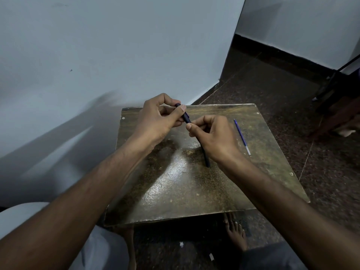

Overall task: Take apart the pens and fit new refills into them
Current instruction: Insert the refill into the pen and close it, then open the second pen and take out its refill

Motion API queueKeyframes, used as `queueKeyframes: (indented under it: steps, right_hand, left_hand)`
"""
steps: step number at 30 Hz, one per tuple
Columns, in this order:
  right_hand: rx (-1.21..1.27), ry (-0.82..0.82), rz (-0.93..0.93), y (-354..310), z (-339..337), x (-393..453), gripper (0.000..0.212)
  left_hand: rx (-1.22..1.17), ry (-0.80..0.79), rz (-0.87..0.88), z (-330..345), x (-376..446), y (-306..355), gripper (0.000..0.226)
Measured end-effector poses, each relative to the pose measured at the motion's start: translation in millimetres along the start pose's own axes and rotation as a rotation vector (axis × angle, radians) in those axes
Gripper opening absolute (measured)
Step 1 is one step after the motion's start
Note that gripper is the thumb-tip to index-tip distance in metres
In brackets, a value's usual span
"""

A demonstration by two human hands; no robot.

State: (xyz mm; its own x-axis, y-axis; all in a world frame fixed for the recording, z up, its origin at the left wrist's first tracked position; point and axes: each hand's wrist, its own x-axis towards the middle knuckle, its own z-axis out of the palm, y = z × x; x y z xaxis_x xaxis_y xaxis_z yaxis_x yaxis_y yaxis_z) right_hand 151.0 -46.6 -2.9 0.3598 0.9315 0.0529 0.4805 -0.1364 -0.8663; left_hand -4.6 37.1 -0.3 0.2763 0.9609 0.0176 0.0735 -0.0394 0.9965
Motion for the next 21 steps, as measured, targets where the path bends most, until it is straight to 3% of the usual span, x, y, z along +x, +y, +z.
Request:
queueKeyframes:
  steps: [5, 9, 13, 17, 21]
  right_hand:
    - [0.018, 0.02, -0.02, -5.0, 0.9, -2.0, 0.01]
    - [0.047, 0.023, -0.062, -14.8, -3.7, 2.8, 0.015]
    - [-0.02, -0.088, -0.117, -17.1, -16.1, 11.5, 0.022]
    - [-0.256, 0.023, -0.157, -4.0, -41.7, 24.8, 0.019]
    - [-0.541, 0.022, -0.211, 7.3, -47.1, 24.7, 0.021]
  left_hand:
    - [0.005, 0.017, 0.029, 0.6, -4.6, 1.9, 0.013]
    - [-0.015, 0.007, 0.032, -2.6, -5.4, 8.1, 0.028]
    - [0.051, -0.029, 0.029, -8.9, -5.1, 5.3, 0.036]
    - [0.276, 0.031, -0.025, -35.8, 8.2, -2.1, 0.033]
    - [0.338, -0.088, -0.212, -33.8, 13.2, -14.4, 0.038]
